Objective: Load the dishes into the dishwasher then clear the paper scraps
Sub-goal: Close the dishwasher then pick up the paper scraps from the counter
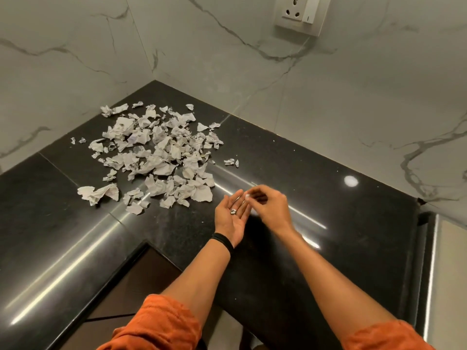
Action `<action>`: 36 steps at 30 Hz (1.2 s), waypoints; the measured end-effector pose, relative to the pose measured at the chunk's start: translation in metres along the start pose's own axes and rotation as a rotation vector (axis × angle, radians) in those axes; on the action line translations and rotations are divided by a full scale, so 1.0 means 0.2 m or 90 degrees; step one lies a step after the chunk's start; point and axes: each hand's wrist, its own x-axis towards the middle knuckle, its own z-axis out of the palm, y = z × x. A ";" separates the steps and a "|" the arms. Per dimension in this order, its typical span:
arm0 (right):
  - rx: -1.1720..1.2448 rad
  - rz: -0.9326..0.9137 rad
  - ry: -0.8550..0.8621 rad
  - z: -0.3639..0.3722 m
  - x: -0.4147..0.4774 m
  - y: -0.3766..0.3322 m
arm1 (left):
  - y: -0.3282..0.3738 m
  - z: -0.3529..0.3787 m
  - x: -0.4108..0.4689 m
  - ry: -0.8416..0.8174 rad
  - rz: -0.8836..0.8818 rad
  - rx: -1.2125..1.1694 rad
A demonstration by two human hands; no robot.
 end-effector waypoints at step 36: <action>-0.307 -0.028 0.120 0.74 -0.01 -0.24 | 0.86 -0.63 0.05 -0.004 -0.005 -0.087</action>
